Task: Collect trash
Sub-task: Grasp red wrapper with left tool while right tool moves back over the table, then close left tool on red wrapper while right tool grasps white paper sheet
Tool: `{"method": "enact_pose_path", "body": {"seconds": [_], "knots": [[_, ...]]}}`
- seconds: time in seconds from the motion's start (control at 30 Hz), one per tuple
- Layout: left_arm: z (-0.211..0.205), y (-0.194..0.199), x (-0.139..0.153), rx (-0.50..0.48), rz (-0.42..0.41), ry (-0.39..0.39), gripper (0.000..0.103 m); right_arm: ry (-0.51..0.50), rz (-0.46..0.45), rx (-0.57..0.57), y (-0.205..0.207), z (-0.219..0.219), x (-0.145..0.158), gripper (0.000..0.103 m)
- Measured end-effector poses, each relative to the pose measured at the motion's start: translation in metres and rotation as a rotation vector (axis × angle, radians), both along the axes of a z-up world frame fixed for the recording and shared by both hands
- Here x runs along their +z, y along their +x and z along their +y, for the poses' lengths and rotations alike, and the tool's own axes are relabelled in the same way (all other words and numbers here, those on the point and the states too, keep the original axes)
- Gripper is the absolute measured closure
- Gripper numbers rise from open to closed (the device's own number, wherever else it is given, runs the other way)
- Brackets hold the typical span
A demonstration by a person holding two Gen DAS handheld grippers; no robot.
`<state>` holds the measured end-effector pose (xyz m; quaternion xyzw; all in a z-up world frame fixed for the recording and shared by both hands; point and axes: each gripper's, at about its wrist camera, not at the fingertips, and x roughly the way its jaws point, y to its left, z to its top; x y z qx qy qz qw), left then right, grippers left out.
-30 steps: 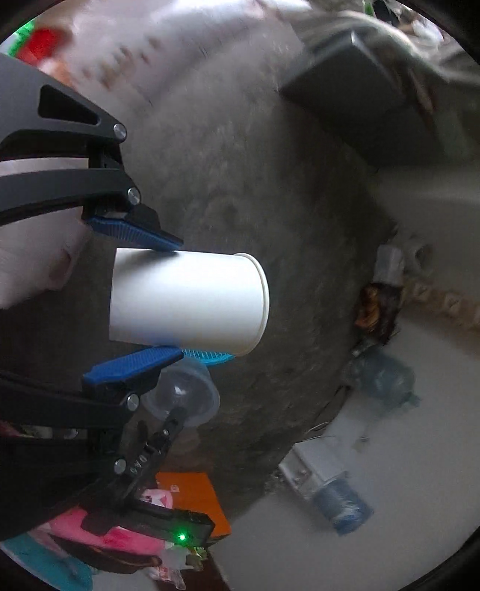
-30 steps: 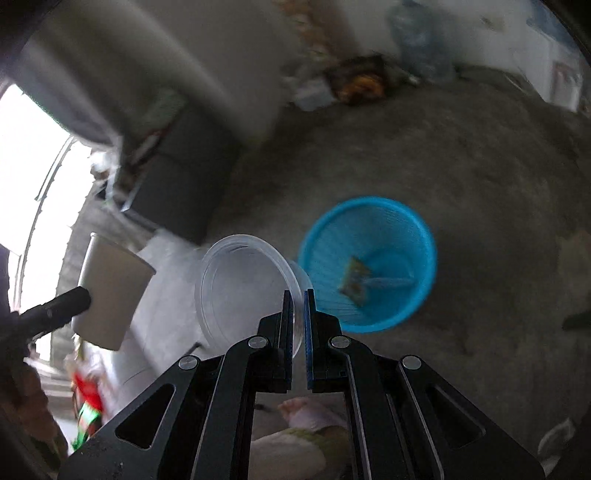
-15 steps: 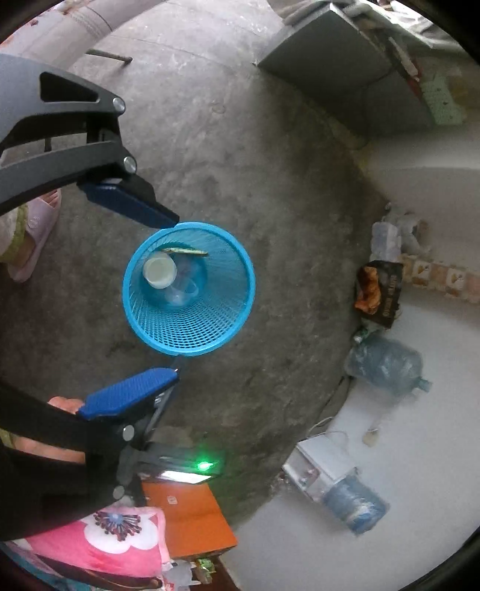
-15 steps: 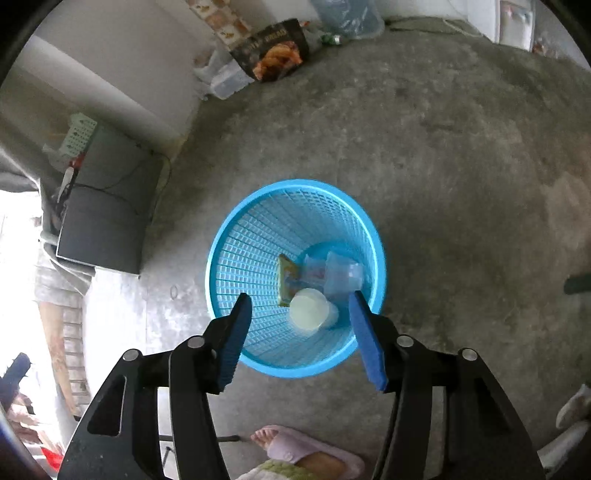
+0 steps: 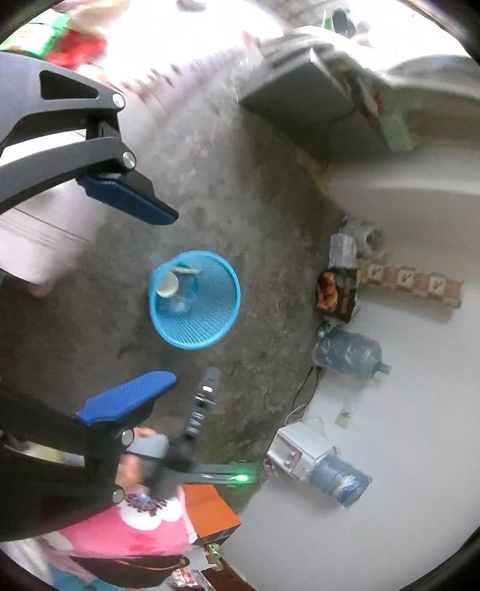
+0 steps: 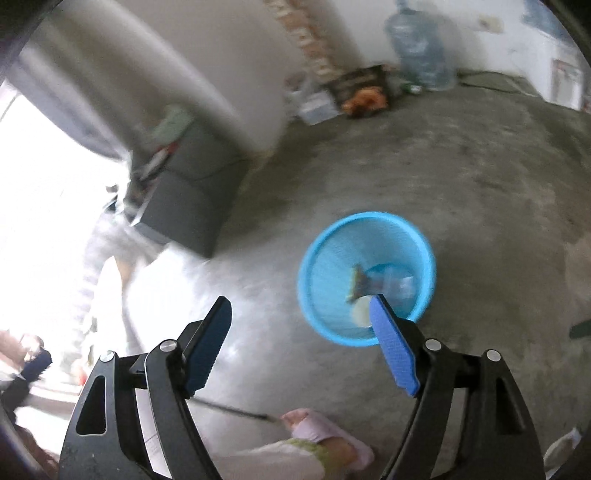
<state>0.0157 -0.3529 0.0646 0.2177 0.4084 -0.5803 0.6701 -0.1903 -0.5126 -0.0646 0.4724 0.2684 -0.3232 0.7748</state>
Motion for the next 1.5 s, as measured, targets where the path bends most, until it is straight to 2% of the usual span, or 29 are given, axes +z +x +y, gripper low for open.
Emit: {"method": "enact_pose_path", "body": {"seconds": [0.1,0.2,0.33,0.4,0.47,0.57,0.67,0.77,0.9,1.03,1.13,1.2,1.37,1.47,1.5], "knots": [[0.049,0.008,0.008,0.058,-0.046,-0.024,0.022,0.022,-0.051,0.096,0.017,0.014,0.017,0.028],[0.106,0.023,0.009,0.179,-0.107,-0.036,0.022,0.045,-0.1,0.18,0.037,0.029,0.027,0.028],[0.17,0.049,0.006,0.373,-0.106,-0.068,0.022,0.086,-0.177,0.3,0.068,0.054,0.039,0.028],[0.191,0.057,0.004,0.439,-0.117,-0.095,0.022,0.148,-0.226,0.378,0.09,0.069,0.04,0.028],[0.202,0.061,0.001,0.475,-0.158,-0.085,0.022,0.215,-0.26,0.45,0.112,0.085,0.036,0.028],[0.213,0.071,-0.002,0.507,-0.166,-0.069,0.022,0.271,-0.255,0.526,0.137,0.108,0.031,0.028],[0.216,0.08,0.002,0.513,-0.133,-0.092,0.022,0.294,-0.258,0.572,0.154,0.121,0.032,0.028],[0.205,0.094,-0.004,0.509,-0.135,-0.088,0.022,0.292,-0.247,0.575,0.168,0.122,0.034,0.028],[0.181,0.112,-0.027,0.538,-0.125,-0.018,0.026,0.327,-0.236,0.584,0.174,0.128,0.032,0.028],[0.159,0.126,-0.052,0.56,-0.16,0.058,0.032,0.303,-0.135,0.598,0.179,0.147,0.023,0.028],[0.147,0.13,-0.061,0.561,-0.198,0.099,0.037,0.25,-0.049,0.595,0.173,0.16,0.016,0.03],[0.143,0.133,-0.066,0.564,-0.223,0.127,0.042,0.217,-0.025,0.609,0.17,0.166,0.016,0.03],[0.146,0.149,-0.075,0.615,-0.134,0.147,0.057,0.1,0.064,0.646,0.175,0.185,0.018,0.033],[0.151,0.156,-0.081,0.643,-0.068,0.144,0.068,0.057,0.087,0.641,0.181,0.187,0.021,0.04],[0.151,0.157,-0.081,0.646,-0.056,0.142,0.073,0.052,0.088,0.633,0.182,0.187,0.021,0.046]]}}
